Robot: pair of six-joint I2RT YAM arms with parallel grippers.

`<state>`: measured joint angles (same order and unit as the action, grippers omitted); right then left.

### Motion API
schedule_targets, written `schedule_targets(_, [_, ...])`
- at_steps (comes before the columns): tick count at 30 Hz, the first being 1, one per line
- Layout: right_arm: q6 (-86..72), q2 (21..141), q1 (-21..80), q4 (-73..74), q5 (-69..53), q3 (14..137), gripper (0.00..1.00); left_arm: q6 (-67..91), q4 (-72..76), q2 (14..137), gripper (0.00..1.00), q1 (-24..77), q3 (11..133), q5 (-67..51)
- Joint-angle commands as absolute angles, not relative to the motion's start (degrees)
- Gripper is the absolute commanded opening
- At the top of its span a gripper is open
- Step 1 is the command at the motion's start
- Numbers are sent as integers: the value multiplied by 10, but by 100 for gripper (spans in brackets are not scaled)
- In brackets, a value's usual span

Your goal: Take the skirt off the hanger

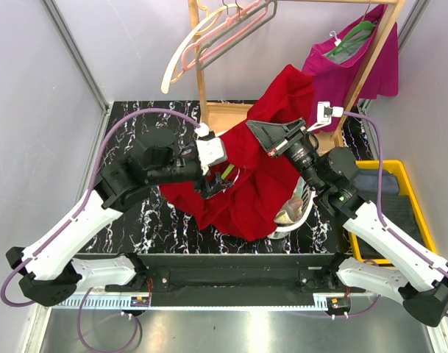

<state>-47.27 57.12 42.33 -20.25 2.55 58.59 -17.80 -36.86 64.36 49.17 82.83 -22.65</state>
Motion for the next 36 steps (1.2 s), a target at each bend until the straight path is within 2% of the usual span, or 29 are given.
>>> schedule_targets(1, [-481, 563, 417, -311, 47, 639, 0, -173, -368, 638, 64, 498, 812, -239])
schedule_targets(3, [-482, 562, 416, -310, 47, 637, 0, -175, -368, 632, 51, 497, 811, -239])
schedule_targets(4, [-483, 560, 417, -311, 47, 636, 0, -175, -369, 630, 29, 496, 810, -238])
schedule_targets(5, [-483, 557, 417, -311, 47, 635, 0, -176, -371, 628, 14, 494, 811, -239])
schedule_targets(6, [-483, 556, 417, -310, 48, 635, 0, -177, -374, 627, 5, 492, 811, -237])
schedule_targets(7, [-483, 557, 417, -310, 48, 635, 0, -177, -374, 626, 0, 490, 811, -240])
schedule_targets(18, [-479, 555, 417, -304, 44, 636, 0, -185, -379, 607, 0, 472, 801, -232])
schedule_targets(24, [-439, 532, 416, -223, 33, 628, 0, -185, -380, 592, 0, 454, 808, -222])
schedule_targets(29, [-425, 519, 416, -173, 22, 600, 2, -144, -376, 597, 0, 426, 838, -258])
schedule_targets(33, [-421, 531, 417, -159, 2, 601, 43, -92, -364, 611, 0, 408, 888, -307])
schedule_targets(34, [-422, 534, 416, -160, -9, 600, 63, -73, -355, 616, 0, 400, 896, -311])
schedule_targets(35, [-421, 536, 416, -162, -17, 600, 74, -63, -350, 620, 0, 395, 903, -316])
schedule_targets(36, [-420, 534, 417, -167, -29, 599, 92, -51, -346, 623, 0, 389, 917, -328])
